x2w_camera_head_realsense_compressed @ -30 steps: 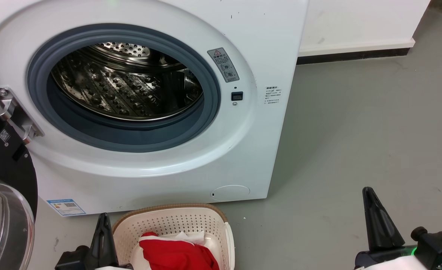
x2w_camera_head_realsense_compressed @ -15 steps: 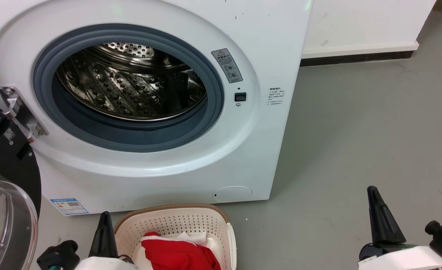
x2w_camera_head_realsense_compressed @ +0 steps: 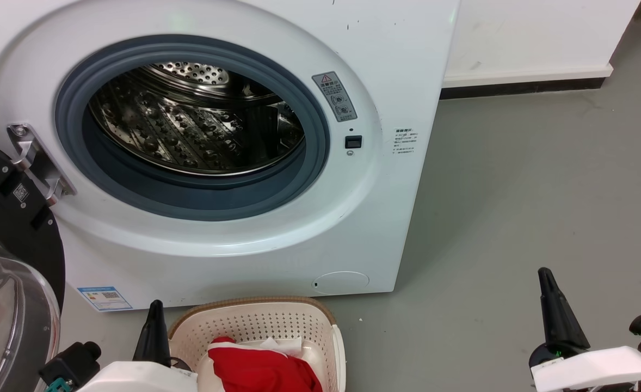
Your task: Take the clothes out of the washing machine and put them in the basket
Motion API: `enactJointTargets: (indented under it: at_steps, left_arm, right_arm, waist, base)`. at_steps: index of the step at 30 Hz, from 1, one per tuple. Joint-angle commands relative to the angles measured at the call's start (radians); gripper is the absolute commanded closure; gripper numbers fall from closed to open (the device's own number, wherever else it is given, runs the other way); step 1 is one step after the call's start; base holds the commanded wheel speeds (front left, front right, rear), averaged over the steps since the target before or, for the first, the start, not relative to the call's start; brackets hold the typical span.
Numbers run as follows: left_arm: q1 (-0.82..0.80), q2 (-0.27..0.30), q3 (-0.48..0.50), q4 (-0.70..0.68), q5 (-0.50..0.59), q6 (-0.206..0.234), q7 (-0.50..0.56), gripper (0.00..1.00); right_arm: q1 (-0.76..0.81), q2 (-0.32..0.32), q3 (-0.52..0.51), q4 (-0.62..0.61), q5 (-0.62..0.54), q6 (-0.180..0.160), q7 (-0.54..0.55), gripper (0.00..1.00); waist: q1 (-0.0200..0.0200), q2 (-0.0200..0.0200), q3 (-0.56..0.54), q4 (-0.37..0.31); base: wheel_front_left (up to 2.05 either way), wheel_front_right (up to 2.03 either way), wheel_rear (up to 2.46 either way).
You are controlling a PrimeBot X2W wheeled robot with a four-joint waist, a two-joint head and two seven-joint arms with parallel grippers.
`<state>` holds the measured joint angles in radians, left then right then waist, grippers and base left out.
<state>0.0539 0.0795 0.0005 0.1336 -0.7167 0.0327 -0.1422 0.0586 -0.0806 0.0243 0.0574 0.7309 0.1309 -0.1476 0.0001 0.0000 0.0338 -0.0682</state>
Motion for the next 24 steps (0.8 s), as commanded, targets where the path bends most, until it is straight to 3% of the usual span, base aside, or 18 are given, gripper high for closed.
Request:
enactJointTargets:
  at_steps: [1, 24]
  left_arm:
    - [-0.024, 0.005, 0.003, -0.005, -0.040, -0.010, 0.007, 1.00]
    - [-0.071, 0.010, 0.019, 0.029, -0.339, -0.062, 0.072, 1.00]
  right_arm:
    - [-0.033, -0.009, -0.004, -0.003, 0.043, 0.000, 0.007, 1.00]
    - [-0.076, -0.014, -0.025, 0.058, 0.339, 0.000, 0.073, 1.00]
  waist:
    - [-0.0001, 0.0000, -0.001, 0.001]
    - [-0.0001, 0.0000, -0.008, 0.018]
  base:
    - [0.00, 0.00, 0.00]
    - [0.00, 0.00, 0.00]
